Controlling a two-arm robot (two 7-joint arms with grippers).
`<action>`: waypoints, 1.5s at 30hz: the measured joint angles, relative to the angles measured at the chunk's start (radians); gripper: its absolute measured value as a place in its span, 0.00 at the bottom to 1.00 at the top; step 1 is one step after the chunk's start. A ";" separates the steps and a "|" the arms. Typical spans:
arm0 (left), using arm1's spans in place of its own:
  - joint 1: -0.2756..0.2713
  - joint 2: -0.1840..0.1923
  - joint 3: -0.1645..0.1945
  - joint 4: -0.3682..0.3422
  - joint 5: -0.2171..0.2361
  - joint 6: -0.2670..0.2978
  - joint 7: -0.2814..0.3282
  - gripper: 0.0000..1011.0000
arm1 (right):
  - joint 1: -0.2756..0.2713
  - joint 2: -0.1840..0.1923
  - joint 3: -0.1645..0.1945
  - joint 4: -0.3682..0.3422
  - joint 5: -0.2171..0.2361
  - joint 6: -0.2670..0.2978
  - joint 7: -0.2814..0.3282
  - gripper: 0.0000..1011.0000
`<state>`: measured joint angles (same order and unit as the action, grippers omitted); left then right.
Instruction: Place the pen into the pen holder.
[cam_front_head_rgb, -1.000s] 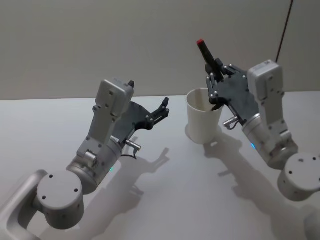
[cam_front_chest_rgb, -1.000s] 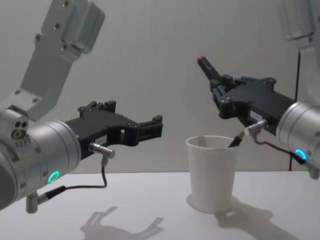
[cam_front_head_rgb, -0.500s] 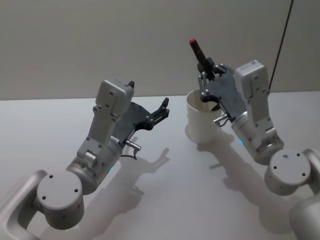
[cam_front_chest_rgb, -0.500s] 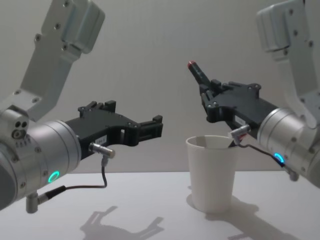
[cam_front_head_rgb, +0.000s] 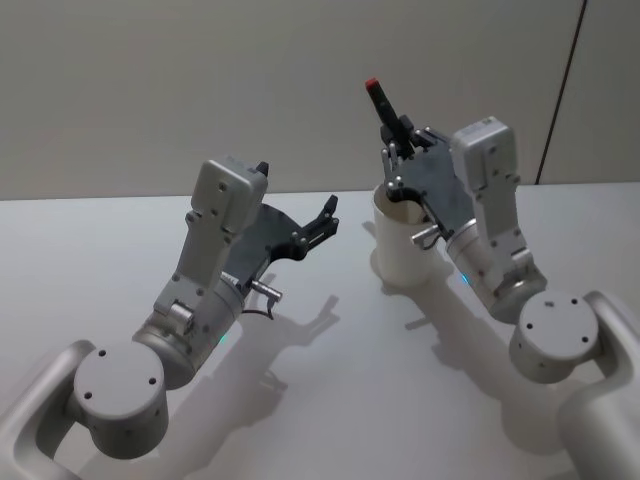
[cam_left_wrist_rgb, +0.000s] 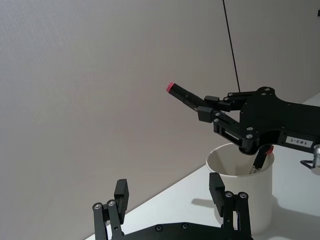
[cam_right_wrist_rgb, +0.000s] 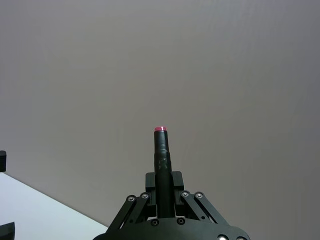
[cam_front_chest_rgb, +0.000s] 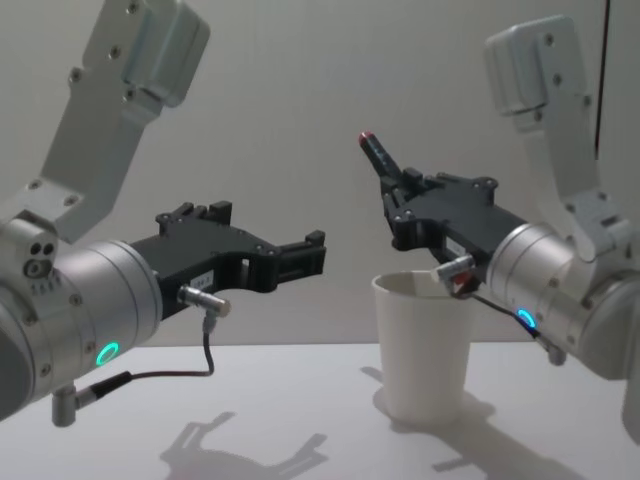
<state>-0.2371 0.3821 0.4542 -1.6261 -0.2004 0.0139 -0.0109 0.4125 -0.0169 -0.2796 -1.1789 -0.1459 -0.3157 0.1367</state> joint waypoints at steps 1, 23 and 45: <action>0.000 0.000 0.000 0.000 0.000 0.000 0.000 0.99 | 0.003 -0.002 -0.001 0.005 0.001 0.000 0.000 0.18; 0.000 0.000 0.000 0.000 0.000 0.000 0.000 0.99 | 0.054 -0.032 -0.016 0.094 0.002 -0.023 -0.014 0.18; 0.000 0.000 0.000 0.000 0.000 0.000 0.000 0.99 | 0.066 -0.039 -0.019 0.116 -0.004 -0.031 -0.017 0.83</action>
<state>-0.2371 0.3821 0.4543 -1.6262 -0.2003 0.0139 -0.0109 0.4783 -0.0555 -0.2990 -1.0629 -0.1495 -0.3463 0.1194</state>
